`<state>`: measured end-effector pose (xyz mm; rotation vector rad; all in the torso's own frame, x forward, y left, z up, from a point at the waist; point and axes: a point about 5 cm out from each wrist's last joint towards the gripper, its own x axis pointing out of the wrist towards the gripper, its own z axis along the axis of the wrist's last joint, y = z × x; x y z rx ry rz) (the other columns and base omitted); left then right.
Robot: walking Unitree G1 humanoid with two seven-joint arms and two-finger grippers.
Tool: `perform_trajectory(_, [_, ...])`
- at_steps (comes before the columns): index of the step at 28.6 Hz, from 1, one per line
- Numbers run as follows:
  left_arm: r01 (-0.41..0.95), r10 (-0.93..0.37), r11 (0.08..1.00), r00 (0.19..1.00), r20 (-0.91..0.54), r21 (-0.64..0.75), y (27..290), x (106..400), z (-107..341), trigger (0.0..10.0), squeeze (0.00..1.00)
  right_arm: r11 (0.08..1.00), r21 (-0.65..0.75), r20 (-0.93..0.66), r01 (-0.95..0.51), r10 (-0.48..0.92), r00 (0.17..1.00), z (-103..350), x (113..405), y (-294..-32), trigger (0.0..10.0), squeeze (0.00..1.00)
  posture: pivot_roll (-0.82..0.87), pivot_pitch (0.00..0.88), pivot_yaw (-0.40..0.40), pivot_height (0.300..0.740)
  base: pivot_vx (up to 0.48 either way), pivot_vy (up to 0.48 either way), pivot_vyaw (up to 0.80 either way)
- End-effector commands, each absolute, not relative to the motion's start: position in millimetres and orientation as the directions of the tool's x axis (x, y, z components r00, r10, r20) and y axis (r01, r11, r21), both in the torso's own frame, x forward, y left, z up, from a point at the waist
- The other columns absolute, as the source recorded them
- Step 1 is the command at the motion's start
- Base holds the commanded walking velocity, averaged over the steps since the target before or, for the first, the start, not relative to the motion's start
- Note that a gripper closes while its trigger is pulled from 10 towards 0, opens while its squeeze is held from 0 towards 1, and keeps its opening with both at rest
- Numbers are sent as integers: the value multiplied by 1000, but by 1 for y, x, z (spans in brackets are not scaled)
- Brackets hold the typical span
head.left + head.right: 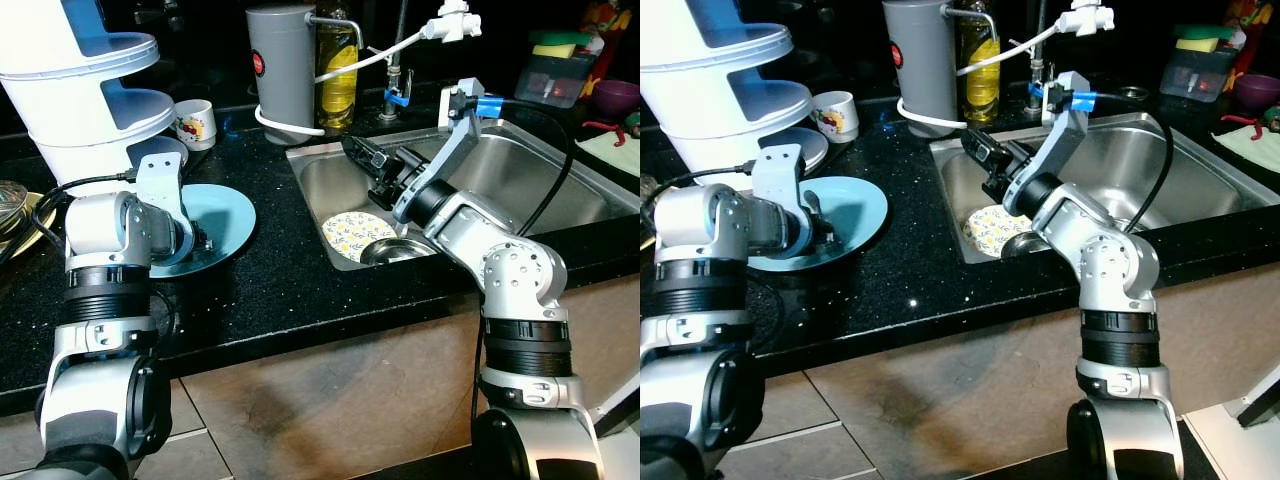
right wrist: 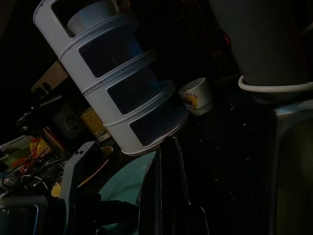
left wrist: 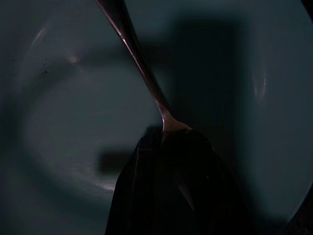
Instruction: Kitchen organization
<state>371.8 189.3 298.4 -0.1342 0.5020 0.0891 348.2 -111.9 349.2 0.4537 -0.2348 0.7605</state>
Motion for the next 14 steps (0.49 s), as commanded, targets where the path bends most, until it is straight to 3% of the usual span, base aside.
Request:
perform_trajectory(1, [-136, 67, 987, 844, -533, -91, 194, 372, 287, 0, 0, 619, 327, 355, -714, 620, 700, 347, 348, -109, 10000, 0, 30, 158, 42, 740, 0, 0, 0])
perform_trajectory(14, [-125, 85, 989, 917, -389, -78, 208, 372, 319, 0, 0, 622, 336, 372, -708, 603, 706, 351, 349, -112, 10000, 0, 31, 153, 44, 740, 0, 0, 0])
